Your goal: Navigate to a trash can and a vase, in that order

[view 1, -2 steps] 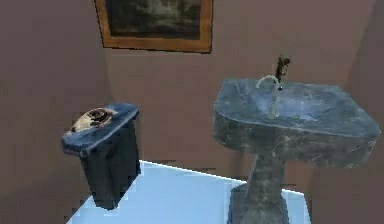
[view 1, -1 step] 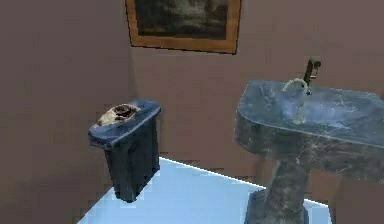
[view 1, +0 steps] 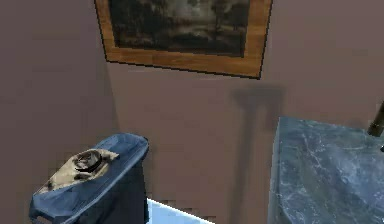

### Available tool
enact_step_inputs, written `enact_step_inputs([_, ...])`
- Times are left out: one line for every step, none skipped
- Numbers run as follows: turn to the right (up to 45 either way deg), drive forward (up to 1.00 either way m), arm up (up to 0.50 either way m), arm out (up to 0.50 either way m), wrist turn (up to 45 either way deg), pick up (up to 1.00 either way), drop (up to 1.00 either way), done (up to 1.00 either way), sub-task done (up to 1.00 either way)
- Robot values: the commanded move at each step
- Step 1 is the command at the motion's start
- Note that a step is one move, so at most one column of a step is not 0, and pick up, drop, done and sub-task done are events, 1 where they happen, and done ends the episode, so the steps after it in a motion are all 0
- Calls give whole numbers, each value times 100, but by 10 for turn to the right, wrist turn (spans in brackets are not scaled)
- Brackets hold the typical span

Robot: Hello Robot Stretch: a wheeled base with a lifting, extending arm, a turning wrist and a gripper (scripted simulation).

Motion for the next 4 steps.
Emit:
enact_step_inputs([-270, 0, 0, 0, 0, 0, 0, 0, 0])
enact_step_inputs([0, 0, 0, 0, 0, 0, 0, 0, 100])
enact_step_inputs([-450, 0, 0, 0, 0, 0, 0, 0, 0])
enact_step_inputs([-450, 0, 0, 0, 0, 0, 0, 0, 0])
